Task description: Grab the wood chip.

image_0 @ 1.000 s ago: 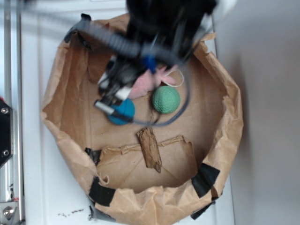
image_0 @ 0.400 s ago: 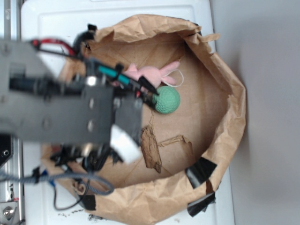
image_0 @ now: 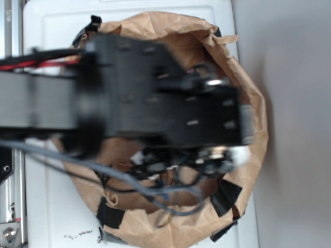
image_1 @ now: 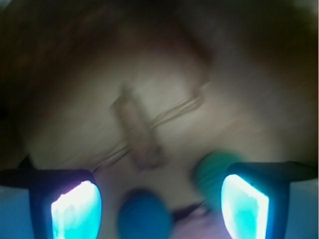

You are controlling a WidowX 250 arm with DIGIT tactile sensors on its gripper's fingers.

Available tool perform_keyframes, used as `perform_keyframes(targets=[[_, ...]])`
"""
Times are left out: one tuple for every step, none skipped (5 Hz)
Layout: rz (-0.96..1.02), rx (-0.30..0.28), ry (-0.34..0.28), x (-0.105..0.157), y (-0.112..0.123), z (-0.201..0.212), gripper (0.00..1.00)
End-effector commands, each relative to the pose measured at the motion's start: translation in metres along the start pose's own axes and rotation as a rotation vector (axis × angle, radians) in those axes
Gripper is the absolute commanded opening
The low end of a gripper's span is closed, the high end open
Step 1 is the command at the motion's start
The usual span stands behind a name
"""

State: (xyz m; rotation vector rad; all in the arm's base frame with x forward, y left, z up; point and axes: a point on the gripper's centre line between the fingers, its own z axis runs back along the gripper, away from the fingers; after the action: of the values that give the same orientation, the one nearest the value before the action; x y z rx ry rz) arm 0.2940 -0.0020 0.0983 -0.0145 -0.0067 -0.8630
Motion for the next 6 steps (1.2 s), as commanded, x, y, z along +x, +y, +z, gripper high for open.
perform_keyframes(targets=[[-0.014, 0.004, -0.136, -0.027, 0.013, 0.046, 1.0], [-0.059, 0.027, -0.107, -0.042, 0.001, 0.033, 1.0], [-0.058, 0.015, -0.074, -0.036, 0.001, 0.016, 1.0], [-0.07, -0.001, -0.032, -0.015, -0.003, -0.017, 1.0], [-0.074, -0.022, -0.013, 0.001, 0.01, -0.037, 1.0], [-0.084, -0.034, 0.014, 0.009, -0.055, -0.071, 1.0]])
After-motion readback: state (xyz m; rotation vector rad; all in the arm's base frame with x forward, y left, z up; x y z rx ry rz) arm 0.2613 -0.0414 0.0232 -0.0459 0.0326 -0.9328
